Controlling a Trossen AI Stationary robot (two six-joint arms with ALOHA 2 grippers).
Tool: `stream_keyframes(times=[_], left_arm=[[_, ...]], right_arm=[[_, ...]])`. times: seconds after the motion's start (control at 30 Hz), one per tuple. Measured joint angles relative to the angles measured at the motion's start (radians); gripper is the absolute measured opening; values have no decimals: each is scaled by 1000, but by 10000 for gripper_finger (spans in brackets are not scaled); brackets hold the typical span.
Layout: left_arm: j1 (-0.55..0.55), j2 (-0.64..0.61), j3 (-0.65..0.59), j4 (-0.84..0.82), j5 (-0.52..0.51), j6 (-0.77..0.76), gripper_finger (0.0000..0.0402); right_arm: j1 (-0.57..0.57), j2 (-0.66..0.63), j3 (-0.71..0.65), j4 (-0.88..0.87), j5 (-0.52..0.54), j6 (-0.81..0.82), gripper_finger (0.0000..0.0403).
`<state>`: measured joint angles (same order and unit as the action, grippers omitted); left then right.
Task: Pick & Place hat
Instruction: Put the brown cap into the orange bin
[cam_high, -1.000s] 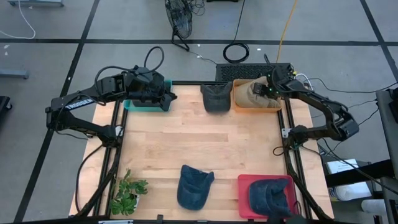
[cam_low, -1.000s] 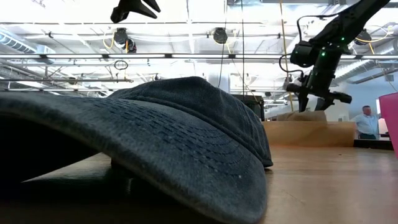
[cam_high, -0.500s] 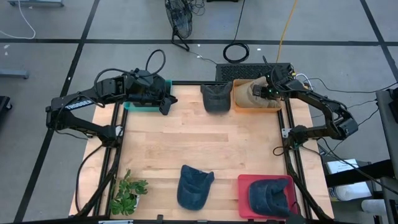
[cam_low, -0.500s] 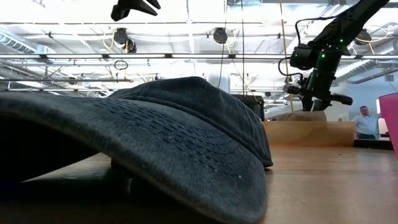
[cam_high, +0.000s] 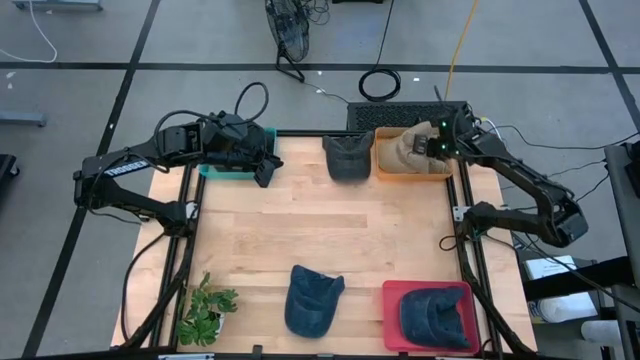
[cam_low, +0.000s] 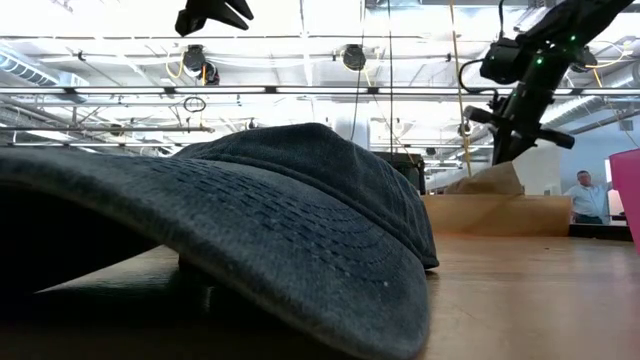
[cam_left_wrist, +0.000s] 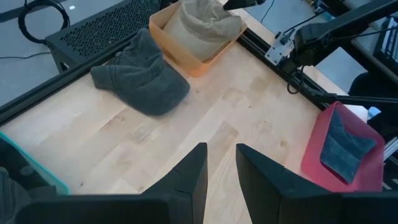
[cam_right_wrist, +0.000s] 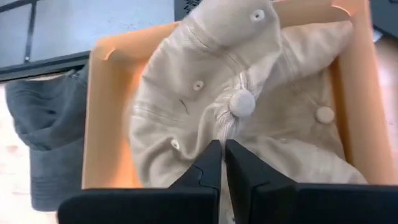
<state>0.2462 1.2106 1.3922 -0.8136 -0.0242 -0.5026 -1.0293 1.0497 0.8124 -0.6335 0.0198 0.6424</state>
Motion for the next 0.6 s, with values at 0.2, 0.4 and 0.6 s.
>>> stream_keyframes(times=[0.2,0.4,0.6], left_arm=[[0,0,0,1,0,1,93],[0,0,0,2,-2,16,93],[0,0,0,2,-3,48,93]], right_arm=[[45,-18,94,-108,94,-8,0],[70,-19,153,-134,161,-2,0],[85,22,152,-97,9,12,0]])
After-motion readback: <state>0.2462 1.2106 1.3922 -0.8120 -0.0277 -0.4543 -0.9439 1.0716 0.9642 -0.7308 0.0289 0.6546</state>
